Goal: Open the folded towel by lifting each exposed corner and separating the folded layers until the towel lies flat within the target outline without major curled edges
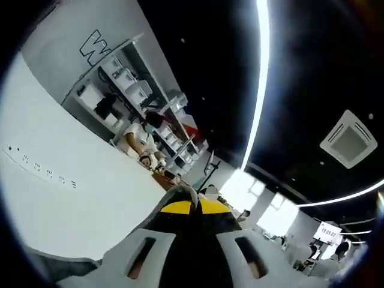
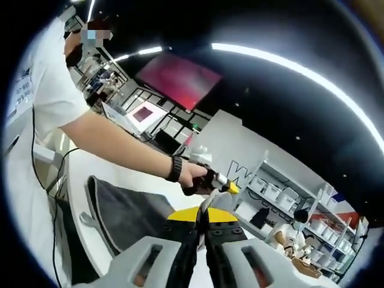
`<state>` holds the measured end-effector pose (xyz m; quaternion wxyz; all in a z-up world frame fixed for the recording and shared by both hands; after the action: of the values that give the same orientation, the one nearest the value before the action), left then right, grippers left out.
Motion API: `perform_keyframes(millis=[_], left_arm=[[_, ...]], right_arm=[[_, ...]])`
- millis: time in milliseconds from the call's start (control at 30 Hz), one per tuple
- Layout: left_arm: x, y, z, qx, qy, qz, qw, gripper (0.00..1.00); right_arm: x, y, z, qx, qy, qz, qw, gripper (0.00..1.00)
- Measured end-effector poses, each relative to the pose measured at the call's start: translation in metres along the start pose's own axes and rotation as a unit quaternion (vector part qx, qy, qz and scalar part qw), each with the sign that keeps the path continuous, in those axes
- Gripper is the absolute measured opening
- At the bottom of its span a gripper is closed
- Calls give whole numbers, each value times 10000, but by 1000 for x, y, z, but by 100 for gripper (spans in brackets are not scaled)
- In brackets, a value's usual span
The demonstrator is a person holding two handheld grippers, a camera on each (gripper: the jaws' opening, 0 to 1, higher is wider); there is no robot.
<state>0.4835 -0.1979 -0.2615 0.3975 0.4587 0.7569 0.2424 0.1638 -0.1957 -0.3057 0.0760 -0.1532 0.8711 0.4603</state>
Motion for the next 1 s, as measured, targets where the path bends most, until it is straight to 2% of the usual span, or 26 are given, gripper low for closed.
perform_keyframes(millis=[200, 400, 533, 1000], left_arm=[[-7, -6, -1, -65, -29, 62, 10000, 0], [-13, -23, -6, 0, -110, 80, 9999, 0], [-17, -29, -8, 0, -132, 93, 9999, 0], [-24, -45, -2, 52, -103, 100, 9999, 0]], right_arm=[[3, -6, 0, 122, 64, 73, 9999, 0], [6, -12, 1, 241, 139, 162, 9995, 0], [7, -15, 4, 258, 214, 196, 9992, 0], [9, -25, 4, 278, 192, 316, 9989, 0]])
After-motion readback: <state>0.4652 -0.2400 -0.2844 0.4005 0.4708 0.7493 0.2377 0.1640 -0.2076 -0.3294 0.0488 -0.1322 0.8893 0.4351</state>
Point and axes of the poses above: the point that each gripper's makers call its tool centre point, and the gripper's own axes: x roughly backward along the fingers, z roughly to its left, y roughly out of its top, the point moved 2 cm from there along x, roughly backward along the fingers, and after that the axes turned 15 degrees about -y, right-handed, at the moved point
